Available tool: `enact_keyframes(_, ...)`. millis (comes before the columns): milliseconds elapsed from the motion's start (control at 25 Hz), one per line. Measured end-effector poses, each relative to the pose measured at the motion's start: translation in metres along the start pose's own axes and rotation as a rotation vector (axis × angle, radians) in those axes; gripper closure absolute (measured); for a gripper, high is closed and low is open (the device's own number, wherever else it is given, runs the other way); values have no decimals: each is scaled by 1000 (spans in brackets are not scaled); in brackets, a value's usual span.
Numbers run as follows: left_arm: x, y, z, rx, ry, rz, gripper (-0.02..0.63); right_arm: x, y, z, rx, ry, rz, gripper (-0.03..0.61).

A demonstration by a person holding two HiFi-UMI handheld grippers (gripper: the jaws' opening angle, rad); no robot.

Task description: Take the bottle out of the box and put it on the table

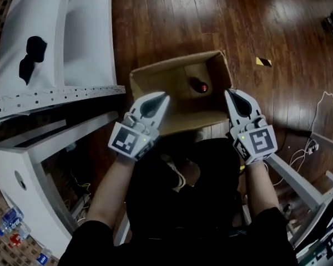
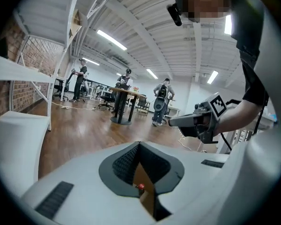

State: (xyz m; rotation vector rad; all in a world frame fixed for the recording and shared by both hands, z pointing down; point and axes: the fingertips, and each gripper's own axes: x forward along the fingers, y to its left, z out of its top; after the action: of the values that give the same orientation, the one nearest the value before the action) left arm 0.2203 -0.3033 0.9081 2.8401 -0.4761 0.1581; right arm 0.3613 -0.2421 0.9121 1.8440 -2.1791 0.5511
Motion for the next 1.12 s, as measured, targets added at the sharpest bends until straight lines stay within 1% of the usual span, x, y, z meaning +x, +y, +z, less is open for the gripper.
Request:
enact_keyframes(120,12,16,-51,48,-43,-27,611,37,-4,-32,-51,-59,20,575)
enact_keyframes(240,22,26,-96,95,-78,-60,611,61,-1,-58,-68,-90,32,575)
enact_keyframes(280,25,28,-108,108,-87,-72,611,65,0,-62,-96,-90,31,576)
enact_keyframes(360,31,27,-125,128,-98,-98,611,65,5,-62,-206,-82,28,575)
enact_keyframes(400,34,24,-129,134,-100,-112,611,61,9,-61,-245,-80,29,575)
enact_keyframes(440,36,20,-132,139,-100,-126,611,56,12,-58,-246,-82,32,575)
enact_keyframes(560,44,5,-135,150,-95,-172,611,45,19,-44,-131,-120,42,575)
enact_keyframes(600,47,0,-135,153,-91,-187,611,44,19,-40,-109,-133,40,575)
enact_keyframes(760,57,-19,-138,170,-66,-243,611,47,15,-37,-119,-138,22,575)
enact_keyframes(880,66,-27,-148,184,-24,-275,611,50,13,-49,-131,-113,10,575)
enact_keyframes(1040,88,-27,-175,168,33,-303,611,50,1,-70,-95,-53,-15,575)
enact_keyframes(1120,100,-27,-195,179,73,-316,611,48,-1,-74,-84,-43,-23,575)
